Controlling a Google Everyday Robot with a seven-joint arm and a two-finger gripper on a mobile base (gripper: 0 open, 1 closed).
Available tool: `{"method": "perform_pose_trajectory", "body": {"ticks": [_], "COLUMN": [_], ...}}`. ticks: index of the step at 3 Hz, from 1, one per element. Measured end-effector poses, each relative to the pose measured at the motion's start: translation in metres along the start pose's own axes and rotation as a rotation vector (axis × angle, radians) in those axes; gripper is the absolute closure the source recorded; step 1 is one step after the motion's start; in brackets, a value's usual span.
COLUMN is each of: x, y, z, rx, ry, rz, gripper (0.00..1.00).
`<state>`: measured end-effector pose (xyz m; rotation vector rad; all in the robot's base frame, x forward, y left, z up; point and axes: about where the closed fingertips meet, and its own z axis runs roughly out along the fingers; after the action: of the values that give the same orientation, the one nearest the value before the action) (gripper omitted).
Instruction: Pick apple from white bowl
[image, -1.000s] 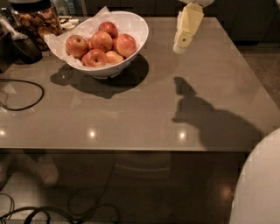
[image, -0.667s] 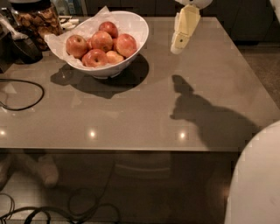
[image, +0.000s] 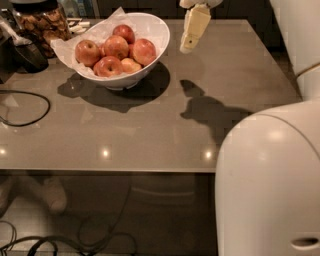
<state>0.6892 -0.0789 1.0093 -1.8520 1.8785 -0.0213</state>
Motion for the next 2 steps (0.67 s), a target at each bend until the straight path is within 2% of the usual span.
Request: {"method": "perform_pose_trajectory", "body": {"ticks": [2], "x": [-0.022], "y": [-0.021], "z": [0.013], "rx": [0.013], "ry": [-0.028], "rz": [-0.056], "gripper": [0.13]}}
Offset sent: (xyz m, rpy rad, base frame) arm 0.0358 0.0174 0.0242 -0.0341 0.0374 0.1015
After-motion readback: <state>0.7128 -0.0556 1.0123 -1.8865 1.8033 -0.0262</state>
